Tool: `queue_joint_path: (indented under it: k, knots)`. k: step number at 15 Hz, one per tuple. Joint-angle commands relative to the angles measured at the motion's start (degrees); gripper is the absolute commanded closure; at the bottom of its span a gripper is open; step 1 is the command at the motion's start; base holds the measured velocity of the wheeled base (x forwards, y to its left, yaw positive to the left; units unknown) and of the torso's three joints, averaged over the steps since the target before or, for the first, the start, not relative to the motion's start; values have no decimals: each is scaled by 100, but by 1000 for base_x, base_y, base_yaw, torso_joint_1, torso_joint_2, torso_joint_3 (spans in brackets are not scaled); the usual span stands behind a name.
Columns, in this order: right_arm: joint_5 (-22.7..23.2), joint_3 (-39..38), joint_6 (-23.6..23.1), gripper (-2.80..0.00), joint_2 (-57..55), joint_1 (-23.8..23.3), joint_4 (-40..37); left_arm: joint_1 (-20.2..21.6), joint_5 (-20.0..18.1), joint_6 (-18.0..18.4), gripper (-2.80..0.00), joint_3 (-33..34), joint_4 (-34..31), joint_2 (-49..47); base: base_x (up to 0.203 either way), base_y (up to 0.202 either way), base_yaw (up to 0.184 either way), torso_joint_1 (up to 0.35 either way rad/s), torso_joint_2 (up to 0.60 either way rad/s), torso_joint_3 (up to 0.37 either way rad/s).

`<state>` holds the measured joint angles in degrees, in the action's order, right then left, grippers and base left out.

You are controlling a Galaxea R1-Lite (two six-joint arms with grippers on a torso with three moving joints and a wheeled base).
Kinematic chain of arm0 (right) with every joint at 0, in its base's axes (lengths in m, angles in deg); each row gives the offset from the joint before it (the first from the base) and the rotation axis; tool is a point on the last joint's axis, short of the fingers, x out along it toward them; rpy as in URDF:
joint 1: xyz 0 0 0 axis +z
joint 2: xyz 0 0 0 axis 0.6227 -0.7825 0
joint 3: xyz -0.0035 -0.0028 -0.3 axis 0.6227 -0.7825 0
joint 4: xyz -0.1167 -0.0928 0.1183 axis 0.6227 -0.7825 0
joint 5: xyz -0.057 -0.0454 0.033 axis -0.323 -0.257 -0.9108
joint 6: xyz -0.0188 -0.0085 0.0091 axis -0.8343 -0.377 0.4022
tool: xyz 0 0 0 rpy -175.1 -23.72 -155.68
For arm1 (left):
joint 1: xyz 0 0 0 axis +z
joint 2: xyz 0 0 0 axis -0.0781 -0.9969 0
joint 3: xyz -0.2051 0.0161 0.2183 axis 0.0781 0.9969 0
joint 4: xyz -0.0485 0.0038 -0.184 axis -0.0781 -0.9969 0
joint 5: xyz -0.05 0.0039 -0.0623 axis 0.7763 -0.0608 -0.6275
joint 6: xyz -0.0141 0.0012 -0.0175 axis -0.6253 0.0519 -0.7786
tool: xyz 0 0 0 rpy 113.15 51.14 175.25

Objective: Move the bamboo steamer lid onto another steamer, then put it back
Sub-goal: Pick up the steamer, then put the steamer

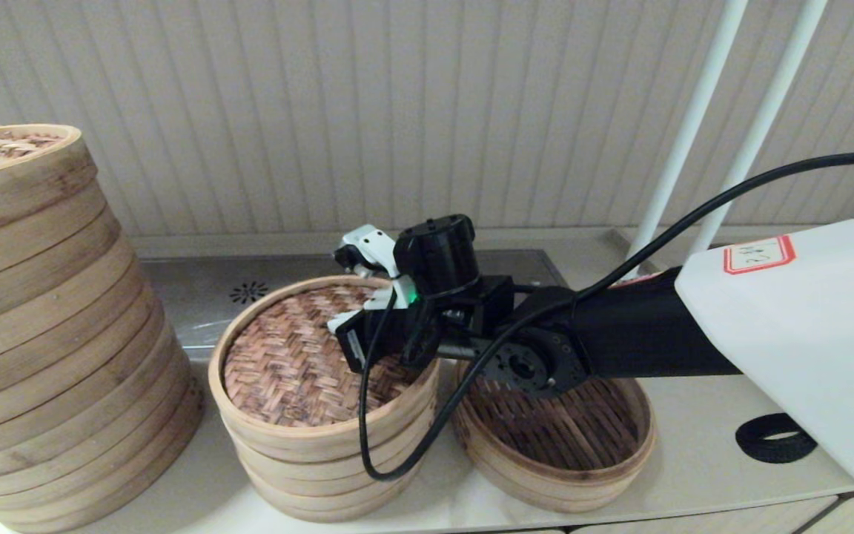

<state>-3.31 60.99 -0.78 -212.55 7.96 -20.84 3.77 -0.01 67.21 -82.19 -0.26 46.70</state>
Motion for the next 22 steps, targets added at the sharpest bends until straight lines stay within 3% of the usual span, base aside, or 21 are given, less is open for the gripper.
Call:
queue_joint_path:
  k: [1,22]
  knots:
    - [9,12,-7,0,36,2,31,0,2,-5,0,0,-3,-9,0,0,0,0,0,0]
    - [-68,65,37,0,409,-163,127,0,2,0,0,0,-3,-9,0,0,0,0,0,0]
